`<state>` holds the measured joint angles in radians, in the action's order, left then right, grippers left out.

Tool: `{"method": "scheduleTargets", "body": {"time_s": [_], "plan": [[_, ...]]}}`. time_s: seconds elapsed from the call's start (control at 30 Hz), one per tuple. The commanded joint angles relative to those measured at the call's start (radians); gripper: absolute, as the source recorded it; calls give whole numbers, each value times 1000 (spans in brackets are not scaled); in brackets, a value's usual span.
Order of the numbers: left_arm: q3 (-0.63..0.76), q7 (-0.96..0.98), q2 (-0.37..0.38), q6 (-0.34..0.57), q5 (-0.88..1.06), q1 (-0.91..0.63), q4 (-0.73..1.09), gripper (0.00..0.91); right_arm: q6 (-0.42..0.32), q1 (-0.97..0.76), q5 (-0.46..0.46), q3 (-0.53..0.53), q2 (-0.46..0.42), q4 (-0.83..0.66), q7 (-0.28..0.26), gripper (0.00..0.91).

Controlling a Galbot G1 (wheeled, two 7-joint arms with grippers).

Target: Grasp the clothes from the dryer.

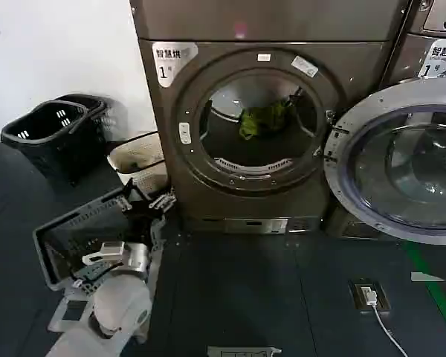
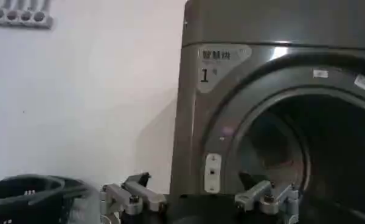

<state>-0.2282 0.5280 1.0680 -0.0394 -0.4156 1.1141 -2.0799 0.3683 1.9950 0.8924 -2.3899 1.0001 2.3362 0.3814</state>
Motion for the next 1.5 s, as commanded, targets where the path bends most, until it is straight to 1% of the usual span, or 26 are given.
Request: {"method": "scheduleTargets", "body": {"time_s": [0.03, 0.07, 0.1, 0.17, 0.3, 0.6, 1.5], "plan": [[0, 0, -1, -1, -1, 0, -3, 907, -13, 4, 6, -1, -1, -2, 3, 907], [1, 0, 0, -2, -1, -1, -3, 907, -60, 8, 5, 5, 0, -6, 5, 907], [2, 0, 0, -3, -1, -1, -4, 907, -87, 11, 1, 8, 1, -11, -1, 907], [5, -1, 0, -4, -1, -4, -5, 907, -71, 12, 5, 6, 5, -7, -8, 907], [4, -1, -1, -5, -1, -5, -5, 907, -91, 10, 1, 12, 8, -10, -14, 907], [1, -2, 2, -2, -2, -6, -3, 907, -90, 12, 9, 3, 6, -6, -18, 907], [7, -3, 2, -7, -8, -15, 11, 907, -92, -6, 1, 24, 11, -11, -31, 907]]}}
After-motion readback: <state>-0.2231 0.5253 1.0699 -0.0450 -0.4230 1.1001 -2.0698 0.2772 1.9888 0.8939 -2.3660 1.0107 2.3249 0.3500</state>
